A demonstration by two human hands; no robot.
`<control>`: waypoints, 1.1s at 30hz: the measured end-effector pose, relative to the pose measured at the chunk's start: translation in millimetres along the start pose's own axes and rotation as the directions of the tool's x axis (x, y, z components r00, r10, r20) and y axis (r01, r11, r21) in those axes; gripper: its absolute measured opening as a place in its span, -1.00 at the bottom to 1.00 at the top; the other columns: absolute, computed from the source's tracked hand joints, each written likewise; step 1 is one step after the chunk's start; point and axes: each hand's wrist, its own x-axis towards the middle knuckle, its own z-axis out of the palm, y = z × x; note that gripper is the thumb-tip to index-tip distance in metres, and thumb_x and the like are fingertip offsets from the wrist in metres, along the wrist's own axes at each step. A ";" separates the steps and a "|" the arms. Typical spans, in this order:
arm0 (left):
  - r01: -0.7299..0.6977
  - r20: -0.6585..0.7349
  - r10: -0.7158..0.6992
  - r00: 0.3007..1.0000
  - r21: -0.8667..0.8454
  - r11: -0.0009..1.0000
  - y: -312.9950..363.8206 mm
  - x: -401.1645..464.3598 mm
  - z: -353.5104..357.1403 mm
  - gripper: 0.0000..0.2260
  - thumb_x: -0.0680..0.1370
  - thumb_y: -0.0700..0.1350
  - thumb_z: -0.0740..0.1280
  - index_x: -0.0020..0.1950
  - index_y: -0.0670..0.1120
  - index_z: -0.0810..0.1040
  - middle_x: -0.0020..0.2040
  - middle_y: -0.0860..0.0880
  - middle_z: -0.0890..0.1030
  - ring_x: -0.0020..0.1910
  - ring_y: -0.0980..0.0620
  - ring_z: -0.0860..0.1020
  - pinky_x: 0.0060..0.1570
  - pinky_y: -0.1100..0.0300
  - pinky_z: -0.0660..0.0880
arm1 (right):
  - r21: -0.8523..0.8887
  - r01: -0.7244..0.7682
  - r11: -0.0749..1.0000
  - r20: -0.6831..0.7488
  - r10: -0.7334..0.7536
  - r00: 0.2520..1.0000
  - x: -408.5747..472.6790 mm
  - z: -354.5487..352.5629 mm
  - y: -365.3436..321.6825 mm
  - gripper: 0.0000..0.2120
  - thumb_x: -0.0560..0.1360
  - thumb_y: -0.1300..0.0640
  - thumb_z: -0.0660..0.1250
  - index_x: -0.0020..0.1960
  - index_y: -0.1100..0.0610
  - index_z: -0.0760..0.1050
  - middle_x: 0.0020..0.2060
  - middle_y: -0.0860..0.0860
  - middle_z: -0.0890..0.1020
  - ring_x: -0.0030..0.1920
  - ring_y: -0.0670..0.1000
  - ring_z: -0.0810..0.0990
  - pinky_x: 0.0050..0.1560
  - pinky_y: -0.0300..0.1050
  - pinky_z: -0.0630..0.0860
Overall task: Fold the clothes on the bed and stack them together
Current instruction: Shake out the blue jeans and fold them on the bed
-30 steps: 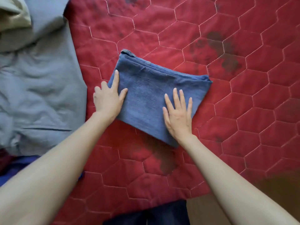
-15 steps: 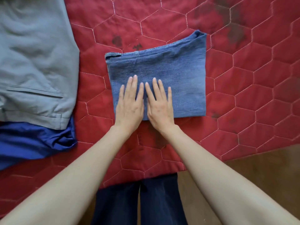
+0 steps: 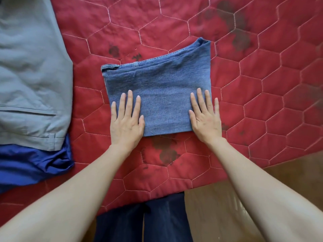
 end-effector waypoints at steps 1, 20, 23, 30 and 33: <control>0.020 0.004 -0.020 1.000 -0.002 1.000 5.5 2.5 -1.0 -0.46 0.60 0.01 0.02 0.57 -0.11 0.11 0.58 -0.14 0.05 0.57 -0.13 0.01 0.51 -0.13 -0.08 | 0.013 -0.014 1.000 -0.003 0.015 1.000 0.9 0.5 -3.4 -0.48 0.64 -0.01 -0.05 0.57 0.06 0.04 0.56 0.04 0.08 0.56 0.10 -0.01 0.51 0.20 0.03; 0.223 -0.074 -0.235 0.969 -0.143 0.964 -44.9 53.6 -1.6 -0.46 0.61 0.07 0.00 0.59 0.00 0.02 0.58 -0.15 0.06 0.55 -0.12 0.08 0.46 -0.18 -0.03 | 0.124 -0.099 0.987 -0.030 0.103 0.994 13.1 -13.5 -40.9 -0.48 0.63 -0.01 -0.05 0.55 0.13 0.12 0.55 0.14 0.10 0.55 0.17 0.00 0.50 0.26 0.02; 0.277 -0.037 -0.289 0.957 -0.184 0.943 -45.5 52.2 0.2 -0.45 0.62 0.08 -0.05 0.59 0.01 -0.07 0.58 -0.19 0.05 0.56 -0.11 0.05 0.47 -0.18 -0.03 | 0.196 0.032 0.980 -0.134 -0.006 0.991 32.8 -19.2 -82.2 -0.49 0.63 -0.01 0.01 0.54 0.12 0.19 0.53 0.14 0.16 0.54 0.14 0.09 0.49 0.24 0.05; 0.266 -0.067 -0.282 0.957 -0.183 0.946 -47.6 52.7 3.5 -0.45 0.62 0.08 -0.03 0.59 0.05 -0.10 0.58 -0.20 0.00 0.56 -0.15 0.01 0.46 -0.20 -0.02 | 0.022 0.366 0.930 -0.077 -0.363 0.929 108.6 -21.5 -109.8 -0.51 0.65 -0.10 -0.04 0.55 -0.03 0.12 0.55 0.06 0.14 0.55 0.05 0.08 0.50 0.23 -0.01; 0.259 -0.080 -0.275 0.958 -0.174 0.950 -47.8 53.8 3.8 -0.45 0.62 0.08 -0.03 0.59 0.04 -0.10 0.58 -0.20 -0.02 0.56 -0.14 -0.01 0.47 -0.20 -0.03 | -0.018 0.101 0.995 -0.057 -0.102 0.993 137.3 -26.6 -39.2 -0.49 0.64 -0.12 -0.08 0.57 -0.03 0.05 0.56 0.06 0.07 0.56 0.06 0.01 0.51 0.24 -0.12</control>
